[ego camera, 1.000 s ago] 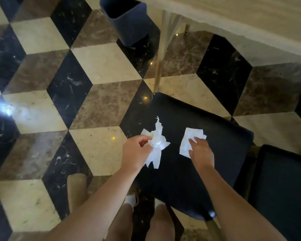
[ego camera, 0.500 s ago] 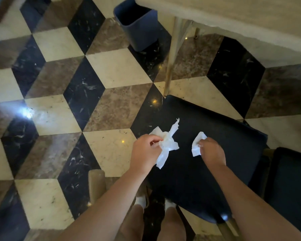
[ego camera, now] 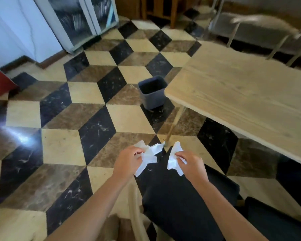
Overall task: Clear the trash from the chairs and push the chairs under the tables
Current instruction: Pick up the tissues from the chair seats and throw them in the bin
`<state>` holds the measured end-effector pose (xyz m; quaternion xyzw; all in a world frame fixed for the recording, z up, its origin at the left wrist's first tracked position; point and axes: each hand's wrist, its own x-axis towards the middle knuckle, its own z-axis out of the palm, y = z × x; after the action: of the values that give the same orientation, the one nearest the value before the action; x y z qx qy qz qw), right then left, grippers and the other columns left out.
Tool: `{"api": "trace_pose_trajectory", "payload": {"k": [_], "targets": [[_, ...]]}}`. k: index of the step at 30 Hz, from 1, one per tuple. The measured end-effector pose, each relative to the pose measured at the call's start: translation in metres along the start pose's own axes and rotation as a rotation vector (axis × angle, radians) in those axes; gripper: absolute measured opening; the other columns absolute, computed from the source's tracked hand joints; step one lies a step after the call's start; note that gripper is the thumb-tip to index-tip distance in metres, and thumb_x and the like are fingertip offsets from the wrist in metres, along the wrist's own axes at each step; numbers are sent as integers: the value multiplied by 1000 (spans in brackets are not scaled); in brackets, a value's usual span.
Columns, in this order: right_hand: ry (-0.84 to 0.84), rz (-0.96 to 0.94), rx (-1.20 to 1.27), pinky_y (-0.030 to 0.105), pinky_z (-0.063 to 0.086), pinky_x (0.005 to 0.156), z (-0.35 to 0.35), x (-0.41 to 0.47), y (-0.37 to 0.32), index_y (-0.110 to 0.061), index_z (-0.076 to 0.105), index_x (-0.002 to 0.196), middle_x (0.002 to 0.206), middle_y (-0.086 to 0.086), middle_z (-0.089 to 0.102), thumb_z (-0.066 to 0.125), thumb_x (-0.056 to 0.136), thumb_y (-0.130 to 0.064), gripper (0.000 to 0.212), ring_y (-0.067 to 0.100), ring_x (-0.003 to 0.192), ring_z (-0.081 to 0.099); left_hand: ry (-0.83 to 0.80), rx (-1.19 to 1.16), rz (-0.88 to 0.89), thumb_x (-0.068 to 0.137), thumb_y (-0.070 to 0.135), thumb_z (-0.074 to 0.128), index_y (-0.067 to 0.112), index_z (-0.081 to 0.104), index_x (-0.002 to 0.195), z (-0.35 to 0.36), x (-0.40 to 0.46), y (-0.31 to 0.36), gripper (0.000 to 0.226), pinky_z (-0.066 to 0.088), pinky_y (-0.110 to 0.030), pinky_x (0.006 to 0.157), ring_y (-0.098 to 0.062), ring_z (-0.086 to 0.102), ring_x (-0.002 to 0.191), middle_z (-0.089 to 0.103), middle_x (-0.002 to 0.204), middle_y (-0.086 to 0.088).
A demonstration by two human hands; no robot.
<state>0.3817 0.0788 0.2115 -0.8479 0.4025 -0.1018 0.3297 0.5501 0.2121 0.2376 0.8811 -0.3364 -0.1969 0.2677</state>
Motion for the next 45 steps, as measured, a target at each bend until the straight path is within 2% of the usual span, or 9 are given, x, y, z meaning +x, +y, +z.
{"api": "trace_pose_trajectory", "payload": {"k": [3, 6, 11, 15, 20, 26, 31, 35, 45], "targets": [[1, -45, 12, 15, 42, 80, 11, 8, -54, -15, 67, 107, 108, 0, 68, 58, 91, -16, 18, 12, 96, 62, 22, 98, 70, 90, 23, 59, 14, 63, 117, -44, 5, -31, 29, 42, -25, 99, -19, 58, 109, 64, 121, -6], [-3, -97, 17, 14, 43, 81, 37, 13, -108, -16, 67, 108, 109, 0, 67, 59, 91, -17, 19, 11, 95, 62, 69, 63, 184, 82, 13, 70, 8, 70, 106, -84, 11, -77, 25, 44, -33, 96, -30, 64, 102, 70, 108, -14], [11, -159, 2, 25, 51, 85, 99, 24, -194, -15, 68, 105, 105, 3, 67, 60, 89, -14, 18, 13, 91, 61, 140, 152, 312, 80, 6, 66, 8, 74, 93, -148, 17, -156, 15, 54, -37, 77, -29, 67, 82, 73, 93, -13], [30, -185, 0, 17, 44, 81, 137, 39, -256, -12, 69, 104, 104, 4, 68, 60, 88, -11, 18, 14, 91, 61, 171, 245, 419, 71, 8, 60, 11, 75, 81, -202, 34, -207, 19, 53, -28, 55, -23, 65, 66, 73, 79, -5], [36, -217, -25, 21, 47, 81, 157, 66, -302, -10, 68, 105, 102, 6, 68, 59, 89, -11, 19, 18, 92, 62, 164, 281, 455, 71, 10, 55, 11, 74, 75, -242, 67, -242, 19, 48, -24, 45, -23, 61, 58, 71, 71, -4], [70, -184, -41, 20, 47, 77, 162, 124, -312, -10, 68, 105, 101, 6, 68, 59, 89, -11, 18, 17, 90, 62, 216, 240, 476, 75, 20, 43, 12, 72, 70, -246, 135, -245, 31, 43, -23, 46, -23, 59, 55, 69, 70, -3], [71, -121, 0, 20, 47, 77, 168, 204, -301, -10, 68, 105, 102, 5, 67, 58, 89, -10, 19, 16, 89, 62, 162, 237, 470, 69, 6, 62, 11, 73, 78, -238, 218, -231, 15, 47, -26, 52, -24, 62, 65, 70, 77, -3], [70, -82, 15, 15, 41, 81, 158, 285, -289, -9, 67, 107, 105, 5, 67, 58, 90, -12, 20, 15, 94, 60, 163, 228, 488, 66, -5, 72, 9, 74, 79, -236, 306, -201, 19, 54, -30, 59, -27, 65, 70, 71, 78, -6], [36, 91, -30, 14, 42, 81, 118, 452, -253, -15, 64, 114, 112, 5, 65, 55, 93, -19, 23, 14, 98, 61, 111, 211, 510, 72, 3, 75, 8, 75, 85, -212, 488, -138, 14, 55, -30, 69, -24, 68, 77, 74, 84, -9]]}}
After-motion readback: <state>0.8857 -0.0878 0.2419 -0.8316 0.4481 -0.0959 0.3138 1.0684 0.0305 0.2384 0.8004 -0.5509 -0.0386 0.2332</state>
